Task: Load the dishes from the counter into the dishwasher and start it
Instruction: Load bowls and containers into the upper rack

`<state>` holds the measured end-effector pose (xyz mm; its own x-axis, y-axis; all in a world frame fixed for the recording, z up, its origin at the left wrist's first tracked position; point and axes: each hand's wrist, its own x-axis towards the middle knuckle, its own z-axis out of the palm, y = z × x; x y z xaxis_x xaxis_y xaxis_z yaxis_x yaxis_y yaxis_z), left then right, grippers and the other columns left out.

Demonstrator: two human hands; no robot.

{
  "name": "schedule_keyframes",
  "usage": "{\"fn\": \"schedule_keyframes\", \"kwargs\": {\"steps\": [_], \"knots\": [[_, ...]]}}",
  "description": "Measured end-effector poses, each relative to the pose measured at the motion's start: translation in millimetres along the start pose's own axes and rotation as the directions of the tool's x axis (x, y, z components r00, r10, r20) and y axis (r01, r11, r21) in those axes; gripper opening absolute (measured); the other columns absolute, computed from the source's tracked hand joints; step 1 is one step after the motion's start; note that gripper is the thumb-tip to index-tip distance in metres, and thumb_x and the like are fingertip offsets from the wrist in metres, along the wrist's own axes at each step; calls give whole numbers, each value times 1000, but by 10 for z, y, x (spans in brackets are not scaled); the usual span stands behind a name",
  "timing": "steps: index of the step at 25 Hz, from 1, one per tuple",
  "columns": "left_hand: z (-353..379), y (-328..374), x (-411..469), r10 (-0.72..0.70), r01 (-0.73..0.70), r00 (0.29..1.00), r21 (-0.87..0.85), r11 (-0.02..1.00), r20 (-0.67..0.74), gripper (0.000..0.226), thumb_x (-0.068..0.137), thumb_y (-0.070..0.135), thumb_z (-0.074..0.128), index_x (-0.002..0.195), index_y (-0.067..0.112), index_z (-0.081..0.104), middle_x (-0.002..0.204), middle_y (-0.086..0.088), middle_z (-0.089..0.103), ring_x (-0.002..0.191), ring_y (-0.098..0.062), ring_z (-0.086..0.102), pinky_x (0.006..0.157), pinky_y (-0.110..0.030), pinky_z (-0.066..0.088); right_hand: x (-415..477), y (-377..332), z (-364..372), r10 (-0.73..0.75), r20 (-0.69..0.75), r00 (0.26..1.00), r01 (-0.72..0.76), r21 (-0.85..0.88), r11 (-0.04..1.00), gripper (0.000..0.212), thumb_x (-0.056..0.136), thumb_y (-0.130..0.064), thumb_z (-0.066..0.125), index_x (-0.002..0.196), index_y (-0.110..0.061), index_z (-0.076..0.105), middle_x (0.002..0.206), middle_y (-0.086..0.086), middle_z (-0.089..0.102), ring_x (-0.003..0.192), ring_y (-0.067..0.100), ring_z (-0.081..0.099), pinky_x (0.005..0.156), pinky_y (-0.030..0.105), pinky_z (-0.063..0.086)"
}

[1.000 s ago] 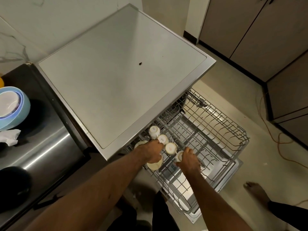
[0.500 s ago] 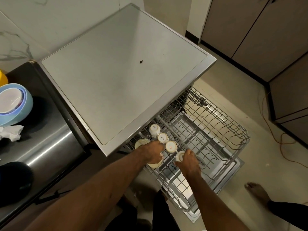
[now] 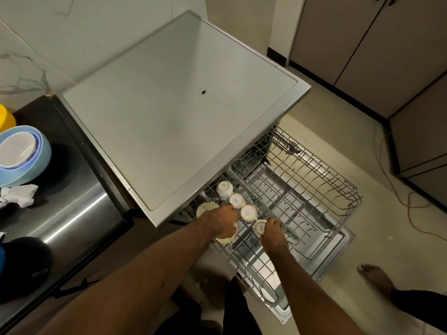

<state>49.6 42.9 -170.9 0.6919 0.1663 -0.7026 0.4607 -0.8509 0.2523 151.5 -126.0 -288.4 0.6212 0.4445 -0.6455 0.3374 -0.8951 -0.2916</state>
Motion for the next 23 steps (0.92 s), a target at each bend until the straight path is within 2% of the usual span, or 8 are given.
{"fn": "schedule_keyframes", "kwargs": {"steps": [5, 9, 12, 15, 19, 23], "knots": [[-125, 38, -68, -3, 3, 1000, -11, 1000, -12, 46, 99, 27, 59, 142, 11, 49, 144, -11, 48, 131, -28, 52, 107, -45, 48, -108, -5, -173, -14, 23, 1000, 14, -27, 1000, 65, 87, -15, 81, 141, -9, 45, 140, 14, 53, 126, 28, 57, 105, 43, 53], [-364, 129, -177, 12, -12, 998, -7, 1000, -63, 48, 98, 21, 61, 143, 11, 48, 144, -9, 46, 128, -26, 51, 107, -44, 48, -254, -110, -467, -37, 3, 999, 37, -52, 998, 64, 88, -22, 79, 140, -12, 45, 138, 11, 54, 120, 26, 59, 99, 43, 55], [-573, 165, -307, 67, -63, 987, 28, 998, -146, 51, 95, 23, 65, 143, 13, 49, 144, -10, 47, 127, -24, 50, 109, -44, 46, -416, -295, -736, -104, -82, 991, 98, -75, 992, 59, 97, -34, 69, 145, -13, 43, 143, 9, 53, 121, 23, 58, 98, 42, 55], [-793, 155, -440, 156, -132, 953, 106, 986, -260, 51, 97, 24, 63, 145, 16, 47, 149, -9, 44, 133, -24, 47, 113, -43, 44, -578, -563, -1056, -171, -178, 969, 158, -87, 984, 54, 103, -44, 58, 146, -14, 43, 143, 7, 53, 118, 21, 58, 94, 39, 54], [-1133, 63, -647, 187, -123, 895, 179, 976, -406, 40, 99, 24, 57, 138, 16, 53, 139, -7, 50, 122, -22, 53, 102, -43, 52, -797, -966, -1461, -328, -356, 875, 289, -160, 944, 44, 104, -50, 50, 134, -18, 51, 127, 2, 61, 104, 15, 60, 89, 36, 56], [-1473, -175, -898, 144, -74, 863, 160, 984, -485, 42, 99, 25, 56, 139, 12, 53, 141, -9, 48, 124, -28, 53, 100, -47, 52, -952, -1428, -1765, -484, -427, 764, 396, -283, 874, 31, 105, -50, 48, 114, -21, 54, 104, -2, 63, 84, 13, 57, 76, 34, 56]]}}
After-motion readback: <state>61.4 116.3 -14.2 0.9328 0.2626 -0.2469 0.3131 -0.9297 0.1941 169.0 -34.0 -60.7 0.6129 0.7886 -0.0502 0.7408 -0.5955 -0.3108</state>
